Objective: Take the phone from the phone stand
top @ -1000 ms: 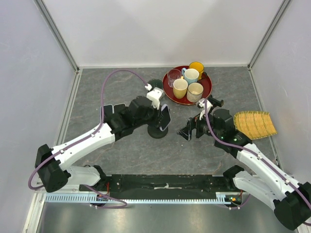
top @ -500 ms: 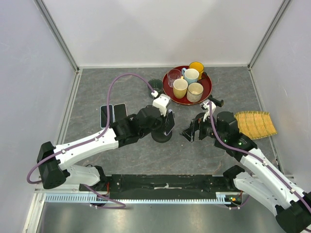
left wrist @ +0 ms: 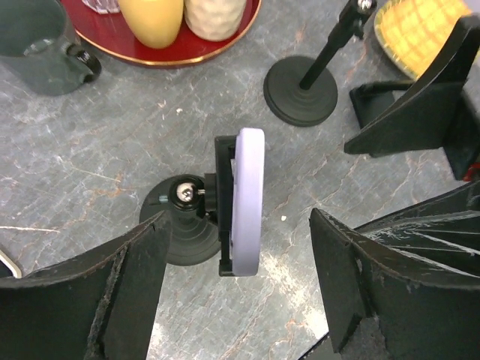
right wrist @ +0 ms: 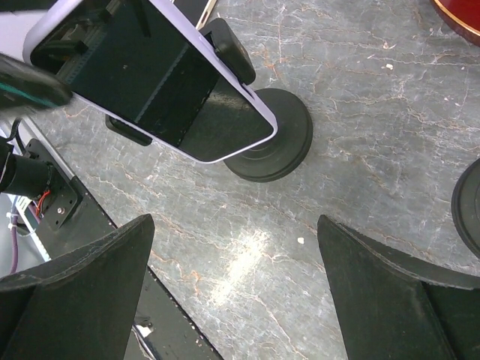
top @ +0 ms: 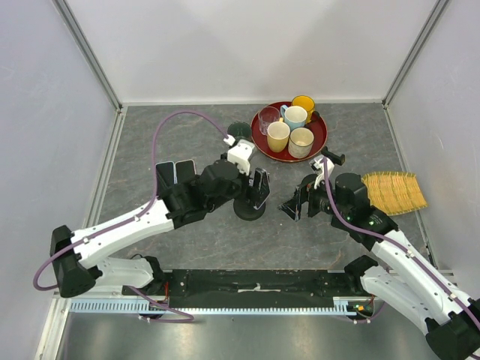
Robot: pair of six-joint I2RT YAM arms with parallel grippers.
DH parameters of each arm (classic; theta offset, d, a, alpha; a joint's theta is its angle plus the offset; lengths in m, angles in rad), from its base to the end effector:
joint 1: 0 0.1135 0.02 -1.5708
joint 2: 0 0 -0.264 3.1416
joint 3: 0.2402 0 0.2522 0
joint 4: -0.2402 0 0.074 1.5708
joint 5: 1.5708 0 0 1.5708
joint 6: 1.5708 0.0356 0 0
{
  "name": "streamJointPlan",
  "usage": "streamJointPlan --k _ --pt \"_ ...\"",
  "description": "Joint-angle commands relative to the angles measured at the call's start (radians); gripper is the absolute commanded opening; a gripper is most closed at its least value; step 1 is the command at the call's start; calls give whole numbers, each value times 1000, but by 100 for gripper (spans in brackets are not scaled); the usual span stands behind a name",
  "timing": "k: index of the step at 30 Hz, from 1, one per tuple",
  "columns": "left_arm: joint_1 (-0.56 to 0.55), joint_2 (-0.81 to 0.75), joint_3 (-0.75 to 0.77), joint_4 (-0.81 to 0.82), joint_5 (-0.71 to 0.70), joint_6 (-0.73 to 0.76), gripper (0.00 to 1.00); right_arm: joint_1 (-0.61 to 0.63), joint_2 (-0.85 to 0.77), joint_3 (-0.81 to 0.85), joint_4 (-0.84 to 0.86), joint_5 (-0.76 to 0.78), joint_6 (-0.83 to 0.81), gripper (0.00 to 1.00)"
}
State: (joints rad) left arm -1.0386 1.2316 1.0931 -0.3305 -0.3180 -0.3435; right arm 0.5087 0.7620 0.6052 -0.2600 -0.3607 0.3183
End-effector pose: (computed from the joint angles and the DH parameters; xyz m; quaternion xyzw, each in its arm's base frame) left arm 0.1513 -0.2350 0.3393 0.2086 0.8192 -0.2255 0.4843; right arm 0.1497 0.0979 0.2733 -0.1758 0.8115 0.3533 0.4310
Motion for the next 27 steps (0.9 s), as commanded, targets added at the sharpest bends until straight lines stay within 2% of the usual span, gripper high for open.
streamJointPlan --k 1,5,6,9,12,17,20,23,27 --pt "58 -95 24 51 42 -41 81 8 3 39 8 8 1 97" --pt "196 -167 -80 67 184 -98 81 36 29 47 16 46 8 96" --pt "260 -213 -107 76 210 -109 81 46 43 50 15 60 11 96" --pt "374 -306 -220 134 281 -146 81 114 71 65 16 146 25 96" --pt "460 -363 -300 119 307 -155 81 212 100 97 16 287 36 96" --pt "496 -486 -389 52 271 -131 81 352 149 169 16 510 91 97" --pt "497 -533 -410 -7 235 -109 81 412 187 229 1 594 113 97" --pt "497 -567 -407 -48 226 -69 81 473 261 327 -65 699 133 98" --pt "497 -606 -401 -100 194 -25 81 582 342 476 -172 944 185 97"
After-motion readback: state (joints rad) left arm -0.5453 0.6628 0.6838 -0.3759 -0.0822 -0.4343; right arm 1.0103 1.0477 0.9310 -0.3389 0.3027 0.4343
